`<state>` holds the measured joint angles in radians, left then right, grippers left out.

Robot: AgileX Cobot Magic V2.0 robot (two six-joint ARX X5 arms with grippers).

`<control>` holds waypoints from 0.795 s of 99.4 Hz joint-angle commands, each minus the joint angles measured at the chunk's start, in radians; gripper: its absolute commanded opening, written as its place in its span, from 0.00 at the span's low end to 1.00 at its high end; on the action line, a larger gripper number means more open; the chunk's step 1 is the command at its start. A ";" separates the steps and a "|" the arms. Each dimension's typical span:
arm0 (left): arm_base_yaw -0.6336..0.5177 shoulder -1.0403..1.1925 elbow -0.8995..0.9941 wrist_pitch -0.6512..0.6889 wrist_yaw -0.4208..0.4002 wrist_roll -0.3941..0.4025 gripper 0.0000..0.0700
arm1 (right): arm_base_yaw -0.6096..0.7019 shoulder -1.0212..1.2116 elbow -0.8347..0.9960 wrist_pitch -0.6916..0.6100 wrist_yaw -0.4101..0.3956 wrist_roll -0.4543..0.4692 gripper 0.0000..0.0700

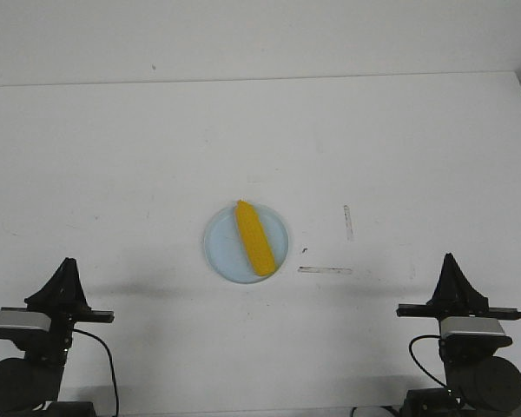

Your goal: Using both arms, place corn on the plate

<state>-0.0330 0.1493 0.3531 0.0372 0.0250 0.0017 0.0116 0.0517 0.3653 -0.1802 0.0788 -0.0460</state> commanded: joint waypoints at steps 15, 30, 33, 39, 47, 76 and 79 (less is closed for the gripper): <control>0.000 -0.005 0.000 0.014 -0.025 0.007 0.00 | -0.002 -0.005 0.002 0.016 0.000 0.003 0.01; 0.000 -0.044 -0.062 0.059 -0.072 0.006 0.00 | -0.002 -0.005 0.002 0.016 0.000 0.003 0.01; 0.000 -0.053 -0.080 0.078 -0.072 0.006 0.00 | -0.002 -0.005 0.002 0.016 0.000 0.003 0.01; 0.000 -0.073 -0.119 0.106 -0.072 0.006 0.00 | -0.002 -0.005 0.002 0.016 0.000 0.003 0.01; 0.000 -0.100 -0.170 0.129 -0.074 0.006 0.00 | -0.002 -0.005 0.002 0.016 0.000 0.003 0.01; 0.000 -0.146 -0.303 0.156 -0.081 0.006 0.00 | -0.002 -0.005 0.002 0.016 0.000 0.003 0.01; 0.000 -0.146 -0.315 0.164 -0.080 0.006 0.00 | -0.002 -0.005 0.002 0.016 0.000 0.004 0.01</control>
<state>-0.0330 0.0055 0.0505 0.1757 -0.0536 0.0017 0.0116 0.0517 0.3653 -0.1749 0.0788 -0.0463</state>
